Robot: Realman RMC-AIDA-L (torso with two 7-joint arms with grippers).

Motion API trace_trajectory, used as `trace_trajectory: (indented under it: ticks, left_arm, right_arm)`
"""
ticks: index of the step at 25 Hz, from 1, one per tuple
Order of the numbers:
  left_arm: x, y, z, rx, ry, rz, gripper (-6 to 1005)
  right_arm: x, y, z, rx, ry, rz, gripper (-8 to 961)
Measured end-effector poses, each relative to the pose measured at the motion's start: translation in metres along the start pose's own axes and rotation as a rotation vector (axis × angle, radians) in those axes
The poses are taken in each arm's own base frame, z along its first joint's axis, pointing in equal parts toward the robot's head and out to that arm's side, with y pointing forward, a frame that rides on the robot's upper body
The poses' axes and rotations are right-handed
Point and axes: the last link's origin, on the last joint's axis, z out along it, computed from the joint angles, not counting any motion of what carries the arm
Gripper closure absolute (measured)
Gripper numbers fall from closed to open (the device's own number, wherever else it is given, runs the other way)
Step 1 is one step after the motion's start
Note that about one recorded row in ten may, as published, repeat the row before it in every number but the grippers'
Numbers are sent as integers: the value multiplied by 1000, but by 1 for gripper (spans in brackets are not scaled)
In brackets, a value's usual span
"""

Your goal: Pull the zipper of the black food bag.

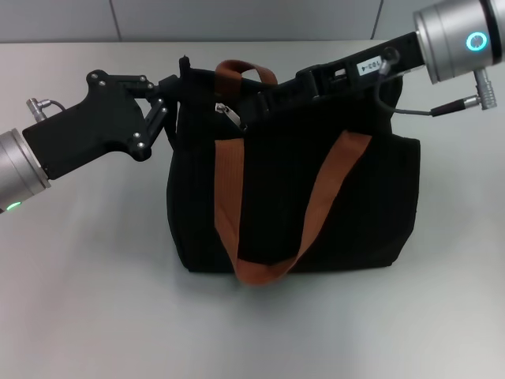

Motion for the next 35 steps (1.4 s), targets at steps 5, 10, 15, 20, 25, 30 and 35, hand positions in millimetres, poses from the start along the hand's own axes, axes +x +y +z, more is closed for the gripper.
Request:
trace_trajectory:
  ticks: [5, 10, 15, 20, 25, 30, 35]
  left_arm:
    - [1, -1, 1, -2, 2, 0, 972]
    - [2, -1, 2, -6, 6, 2, 972]
    - [3, -2, 3, -8, 9, -3, 972]
    - [4, -3, 3, -7, 10, -15, 972]
    - [5, -4, 3, 0, 14, -14, 972]
    - [5, -5, 3, 2, 14, -14, 972]
    - [5, -4, 2, 1, 19, -14, 972]
  right_arm:
    - [-5, 2, 6, 19, 18, -29, 508]
    - [-6, 4, 11, 29, 31, -46, 560]
    - [-7, 5, 16, 38, 49, -61, 568]
    - [-9, 9, 22, 36, 61, -82, 573]
    - [-10, 12, 20, 39, 56, -101, 585]
    - [-10, 9, 14, 69, 48, -100, 597]
    - [-10, 7, 12, 92, 52, -106, 603]
